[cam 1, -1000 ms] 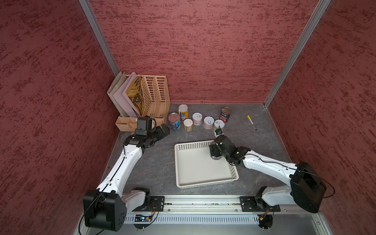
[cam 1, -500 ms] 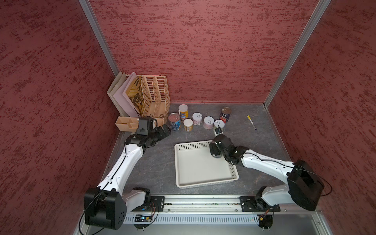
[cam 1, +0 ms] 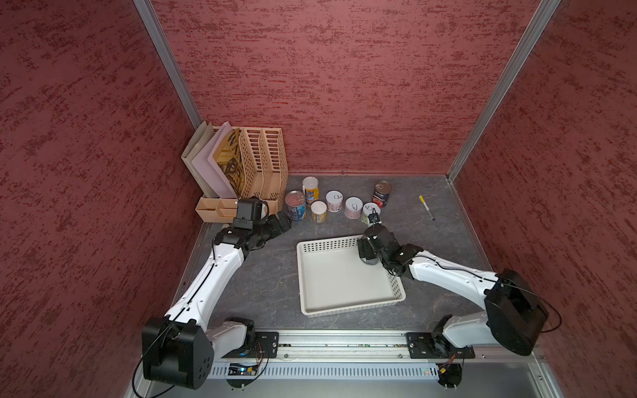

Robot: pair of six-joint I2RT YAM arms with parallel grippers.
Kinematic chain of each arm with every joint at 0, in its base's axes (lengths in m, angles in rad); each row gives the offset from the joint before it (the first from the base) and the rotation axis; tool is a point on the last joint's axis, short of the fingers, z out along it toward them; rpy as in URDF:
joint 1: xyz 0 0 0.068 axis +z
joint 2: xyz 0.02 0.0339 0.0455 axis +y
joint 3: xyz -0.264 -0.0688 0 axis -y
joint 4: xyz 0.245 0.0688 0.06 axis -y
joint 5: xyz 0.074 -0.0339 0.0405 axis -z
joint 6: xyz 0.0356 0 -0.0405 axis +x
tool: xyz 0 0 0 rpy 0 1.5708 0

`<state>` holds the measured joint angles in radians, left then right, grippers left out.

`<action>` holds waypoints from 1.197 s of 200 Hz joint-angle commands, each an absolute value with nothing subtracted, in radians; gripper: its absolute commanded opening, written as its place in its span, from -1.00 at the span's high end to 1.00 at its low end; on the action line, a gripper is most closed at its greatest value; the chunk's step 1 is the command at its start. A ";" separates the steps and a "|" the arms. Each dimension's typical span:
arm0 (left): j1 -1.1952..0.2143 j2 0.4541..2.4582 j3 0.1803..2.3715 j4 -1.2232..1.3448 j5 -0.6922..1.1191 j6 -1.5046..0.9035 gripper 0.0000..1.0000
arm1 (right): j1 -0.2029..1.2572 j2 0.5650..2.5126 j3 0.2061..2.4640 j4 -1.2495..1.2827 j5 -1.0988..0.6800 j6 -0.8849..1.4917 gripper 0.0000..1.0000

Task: Put the canned food in the basket
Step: Place the canned food in the basket, then pick up the canned food from the center of the board.

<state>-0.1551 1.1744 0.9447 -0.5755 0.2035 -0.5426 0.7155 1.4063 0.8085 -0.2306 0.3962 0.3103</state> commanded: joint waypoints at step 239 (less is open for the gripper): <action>-0.365 1.416 1.228 -0.501 -0.128 -0.437 -0.99 | 0.700 0.982 0.869 -0.462 0.033 0.594 -0.97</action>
